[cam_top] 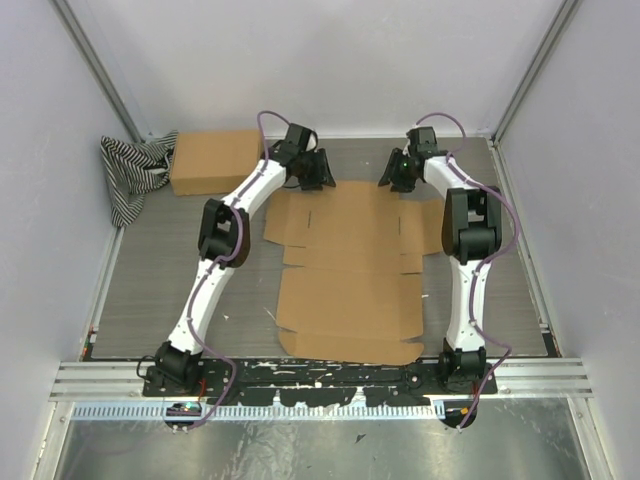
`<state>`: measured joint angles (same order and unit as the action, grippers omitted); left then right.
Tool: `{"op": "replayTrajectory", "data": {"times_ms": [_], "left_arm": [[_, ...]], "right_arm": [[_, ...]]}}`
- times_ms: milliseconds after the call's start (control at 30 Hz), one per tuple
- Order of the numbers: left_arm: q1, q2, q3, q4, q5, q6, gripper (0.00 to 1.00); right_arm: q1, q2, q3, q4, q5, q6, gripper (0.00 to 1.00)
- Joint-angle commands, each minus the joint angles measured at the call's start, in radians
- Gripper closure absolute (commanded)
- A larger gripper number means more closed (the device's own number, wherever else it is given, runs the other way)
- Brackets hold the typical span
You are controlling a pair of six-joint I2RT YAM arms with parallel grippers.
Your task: Fold the paper box
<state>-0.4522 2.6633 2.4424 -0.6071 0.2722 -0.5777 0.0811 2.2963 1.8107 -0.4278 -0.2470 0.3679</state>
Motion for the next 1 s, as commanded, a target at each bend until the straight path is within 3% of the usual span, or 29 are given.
{"op": "replayTrajectory", "data": {"times_ms": [0, 200, 367, 633, 767, 967], "left_arm": [[0.038, -0.058, -0.018, -0.041, -0.014, 0.012, 0.45], [0.093, -0.237, -0.071, -0.047, -0.031, 0.037, 0.41], [0.121, -0.465, -0.286, -0.023, -0.069, 0.05, 0.36], [0.112, -0.909, -1.108, 0.271, -0.06, -0.047, 0.33], [0.086, -0.986, -1.259, 0.251, -0.059, -0.019, 0.32], [0.05, -1.02, -1.38, 0.281, -0.098, 0.0, 0.31]], "right_arm": [[-0.001, 0.024, 0.083, -0.035, 0.013, -0.009, 0.51], [-0.01, -0.056, 0.137, -0.028, 0.014, -0.021, 0.46], [-0.021, -0.239, 0.059, -0.02, 0.057, -0.039, 0.41], [-0.021, -0.681, -0.525, 0.015, 0.193, -0.033, 0.35], [-0.022, -0.841, -0.764, 0.03, 0.238, -0.012, 0.34], [-0.023, -0.926, -0.964, 0.074, 0.181, 0.011, 0.33]]}}
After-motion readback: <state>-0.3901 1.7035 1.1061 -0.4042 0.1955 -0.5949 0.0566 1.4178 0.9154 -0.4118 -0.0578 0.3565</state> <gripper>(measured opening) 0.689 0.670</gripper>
